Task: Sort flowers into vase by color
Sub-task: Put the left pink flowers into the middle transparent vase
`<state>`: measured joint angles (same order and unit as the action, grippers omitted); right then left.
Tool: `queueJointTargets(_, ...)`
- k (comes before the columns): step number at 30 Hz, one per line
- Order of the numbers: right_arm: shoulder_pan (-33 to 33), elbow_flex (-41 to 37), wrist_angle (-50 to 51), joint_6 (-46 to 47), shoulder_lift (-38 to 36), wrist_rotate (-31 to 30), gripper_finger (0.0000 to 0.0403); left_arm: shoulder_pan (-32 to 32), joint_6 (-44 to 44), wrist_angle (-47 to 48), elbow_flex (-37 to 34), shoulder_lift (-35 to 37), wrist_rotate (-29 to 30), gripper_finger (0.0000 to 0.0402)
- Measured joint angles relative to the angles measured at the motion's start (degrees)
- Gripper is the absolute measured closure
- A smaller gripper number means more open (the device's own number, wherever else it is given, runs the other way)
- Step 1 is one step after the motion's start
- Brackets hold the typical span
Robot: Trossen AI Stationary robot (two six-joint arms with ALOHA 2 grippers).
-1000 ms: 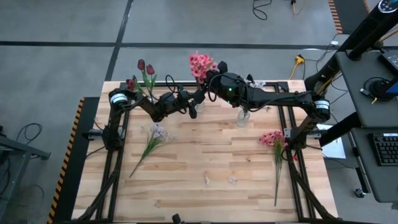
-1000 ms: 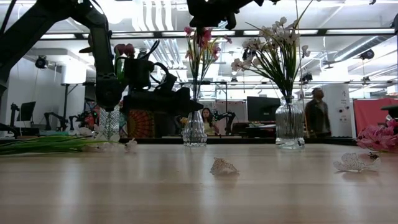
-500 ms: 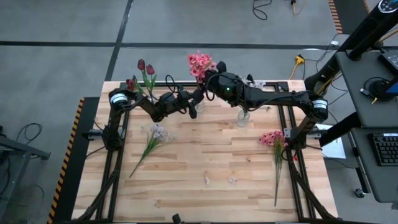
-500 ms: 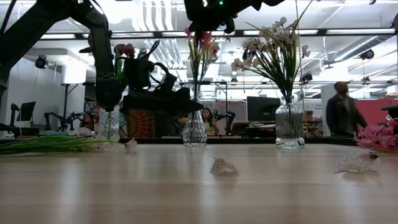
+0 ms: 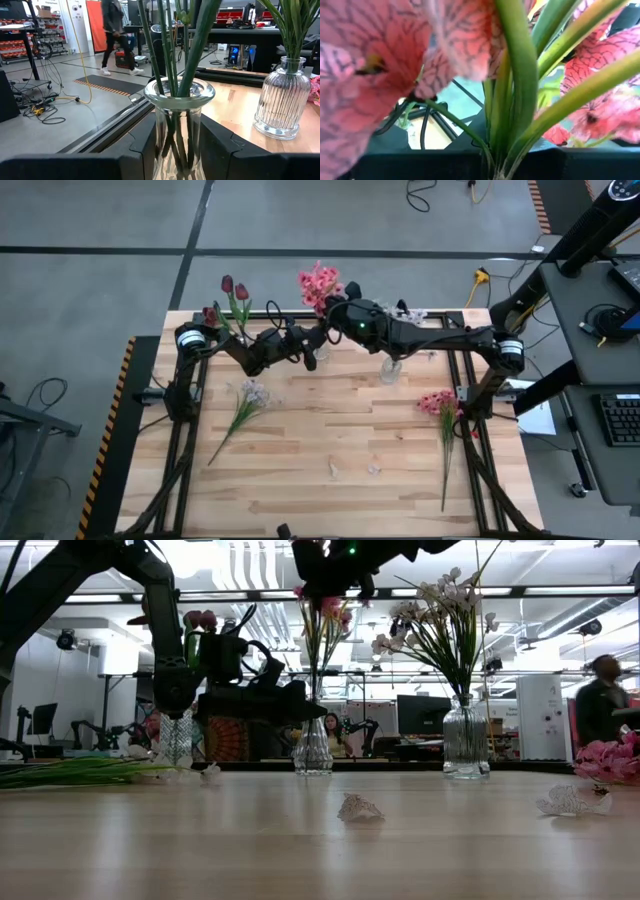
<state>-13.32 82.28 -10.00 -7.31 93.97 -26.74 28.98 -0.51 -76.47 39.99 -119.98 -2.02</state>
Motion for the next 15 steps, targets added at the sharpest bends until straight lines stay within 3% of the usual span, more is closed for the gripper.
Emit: queueJointTargets(15, 0.04, 0.00, 0.81, 1.32, 1.73, 0.17, 0.0390, 0.01, 0.00, 0.00, 0.00, 0.00, 0.00, 0.0305)
